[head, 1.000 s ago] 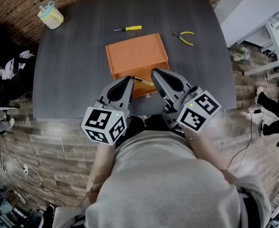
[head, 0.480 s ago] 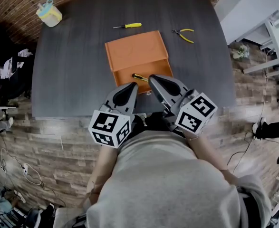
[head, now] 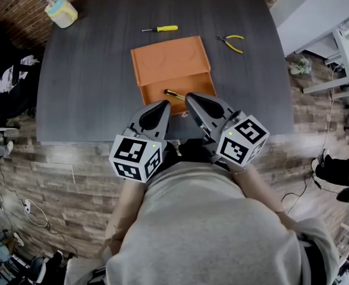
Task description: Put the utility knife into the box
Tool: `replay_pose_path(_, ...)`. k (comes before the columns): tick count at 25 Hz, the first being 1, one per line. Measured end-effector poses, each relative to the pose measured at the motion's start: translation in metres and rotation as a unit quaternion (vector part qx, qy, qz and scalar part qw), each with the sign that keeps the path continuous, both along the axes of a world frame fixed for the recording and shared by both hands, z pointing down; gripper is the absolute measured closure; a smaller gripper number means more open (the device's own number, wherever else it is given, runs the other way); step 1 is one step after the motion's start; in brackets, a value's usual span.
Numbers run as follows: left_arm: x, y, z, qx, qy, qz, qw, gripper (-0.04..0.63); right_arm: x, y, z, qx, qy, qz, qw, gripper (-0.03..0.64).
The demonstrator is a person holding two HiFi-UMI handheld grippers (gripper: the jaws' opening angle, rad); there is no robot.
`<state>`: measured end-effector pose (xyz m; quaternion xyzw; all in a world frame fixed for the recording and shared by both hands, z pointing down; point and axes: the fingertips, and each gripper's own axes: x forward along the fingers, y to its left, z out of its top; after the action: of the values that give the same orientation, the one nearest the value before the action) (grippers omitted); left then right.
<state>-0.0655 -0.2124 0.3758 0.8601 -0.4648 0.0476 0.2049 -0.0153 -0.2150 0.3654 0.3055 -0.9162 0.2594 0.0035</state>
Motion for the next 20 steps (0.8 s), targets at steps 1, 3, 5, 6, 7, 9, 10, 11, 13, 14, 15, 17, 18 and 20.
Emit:
replay_pose_path(1, -0.0008, -0.0008, -0.0002, 0.0, 0.0, -0.002, 1.0, 0.572, 0.0, -0.0004, 0.0003, -0.001, 0.0, -0.001, 1.0, 0.611)
replay_pose_path(3, -0.0022, -0.0026, -0.0012, 0.001, 0.001, -0.005, 1.0, 0.572, -0.0001, -0.0008, 0.0006, -0.002, -0.001, -0.002, 1.0, 0.611)
replay_pose_path(5, -0.0031, -0.0036, -0.0014, 0.002, 0.002, -0.007, 1.0, 0.572, -0.001, -0.0003, 0.0005, -0.004, -0.003, -0.005, 1.0, 0.611)
replay_pose_path(6, -0.0034, -0.0039, -0.0013, 0.002, 0.002, -0.007, 1.0, 0.572, -0.0014, 0.0001, 0.0004, -0.003, -0.003, -0.007, 1.0, 0.611)
replay_pose_path(7, -0.0037, -0.0042, -0.001, 0.002, 0.001, -0.008, 1.0, 0.572, -0.0017, 0.0005, 0.0007, -0.003, -0.003, -0.008, 1.0, 0.611)
replay_pose_path(9, -0.0037, -0.0041, -0.0011, 0.001, 0.002, -0.01, 0.9999, 0.572, -0.001, 0.0011, 0.0016, -0.006, -0.001, -0.008, 1.0, 0.611)
replay_pose_path(10, -0.0036, -0.0038, -0.0014, 0.001, 0.002, -0.011, 0.9999, 0.572, -0.0003, 0.0012, 0.0021, -0.007, 0.0, -0.007, 1.0, 0.611)
replay_pose_path(11, -0.0035, -0.0035, -0.0017, 0.001, 0.002, -0.01, 0.9999, 0.572, 0.0001, 0.0011, 0.0026, -0.009, 0.003, -0.006, 1.0, 0.611)
replay_pose_path(13, -0.0036, -0.0034, -0.0018, 0.0, 0.002, -0.009, 1.0, 0.572, 0.0003, 0.0003, 0.0043, -0.013, 0.008, -0.004, 1.0, 0.611)
replay_pose_path(14, -0.0036, -0.0034, -0.0014, -0.001, 0.003, -0.008, 1.0, 0.572, 0.0002, -0.0001, 0.0055, -0.014, 0.009, -0.003, 1.0, 0.611)
replay_pose_path(15, -0.0034, -0.0034, -0.0008, -0.001, 0.004, -0.008, 1.0, 0.572, 0.0003, -0.0004, 0.0067, -0.016, 0.01, -0.002, 1.0, 0.611)
replay_pose_path(17, -0.003, -0.0034, 0.0006, -0.002, 0.004, -0.007, 1.0, 0.572, 0.0008, -0.001, 0.0085, -0.019, 0.01, -0.001, 1.0, 0.611)
replay_pose_path(18, -0.0029, -0.0035, 0.0012, -0.003, 0.003, -0.006, 1.0, 0.572, 0.0009, -0.0012, 0.0087, -0.02, 0.007, -0.001, 1.0, 0.611)
replay_pose_path(20, -0.0033, -0.0035, 0.0016, -0.003, 0.003, -0.006, 1.0, 0.572, 0.0011, -0.0011, 0.0081, -0.021, 0.001, 0.0, 1.0, 0.611)
